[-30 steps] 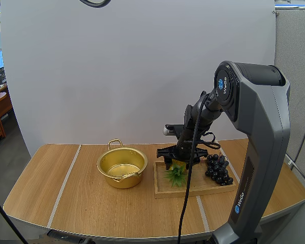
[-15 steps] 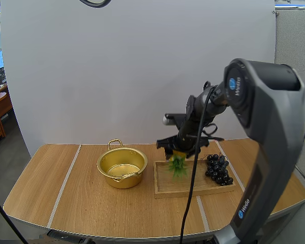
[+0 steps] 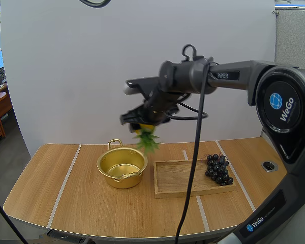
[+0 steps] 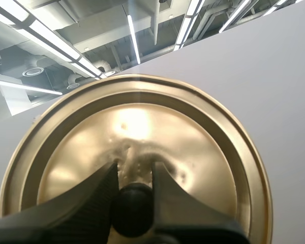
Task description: Open the pot, put the pineapple inside, and close it
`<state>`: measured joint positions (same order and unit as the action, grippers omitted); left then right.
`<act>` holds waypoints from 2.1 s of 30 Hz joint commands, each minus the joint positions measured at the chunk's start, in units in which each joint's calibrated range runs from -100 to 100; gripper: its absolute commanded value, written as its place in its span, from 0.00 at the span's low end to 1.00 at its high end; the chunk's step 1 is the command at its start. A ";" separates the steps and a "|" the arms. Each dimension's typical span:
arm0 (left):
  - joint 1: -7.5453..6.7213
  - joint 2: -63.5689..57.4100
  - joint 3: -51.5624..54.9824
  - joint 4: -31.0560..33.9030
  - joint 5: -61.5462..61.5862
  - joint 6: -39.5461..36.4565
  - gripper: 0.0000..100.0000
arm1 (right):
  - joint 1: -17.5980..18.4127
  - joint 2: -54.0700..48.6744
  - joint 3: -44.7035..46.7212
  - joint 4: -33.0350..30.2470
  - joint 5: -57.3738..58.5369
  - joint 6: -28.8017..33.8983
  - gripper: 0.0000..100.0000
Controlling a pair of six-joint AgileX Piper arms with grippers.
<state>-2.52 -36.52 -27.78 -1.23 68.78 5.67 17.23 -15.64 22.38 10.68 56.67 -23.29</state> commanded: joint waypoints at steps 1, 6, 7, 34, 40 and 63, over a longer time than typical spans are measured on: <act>-0.15 -0.44 -0.40 0.23 -1.84 -0.59 0.00 | 1.93 0.03 -2.42 -0.64 0.12 0.72 0.00; -0.15 -0.44 -0.40 0.23 -1.84 -0.59 0.00 | 3.98 4.73 -6.23 -1.41 1.12 0.97 0.00; -0.15 -0.44 -0.40 0.23 -1.84 -0.59 0.00 | 4.27 5.94 -6.90 -1.41 1.48 0.97 0.00; -0.15 -0.44 -0.40 0.23 -1.84 -0.59 0.00 | 4.93 25.94 -7.81 -5.41 -5.73 0.97 0.00; -0.15 -0.44 -0.40 0.23 -1.84 -0.59 0.00 | 4.93 28.72 -7.81 -5.41 -6.48 0.97 0.00; -0.15 -0.44 -0.40 0.23 -1.84 -0.59 0.00 | 4.80 31.28 -8.21 -10.16 -13.91 2.70 0.00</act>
<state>-2.52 -36.52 -27.78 -1.23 68.78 5.67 22.14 15.98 14.63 1.39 44.03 -21.09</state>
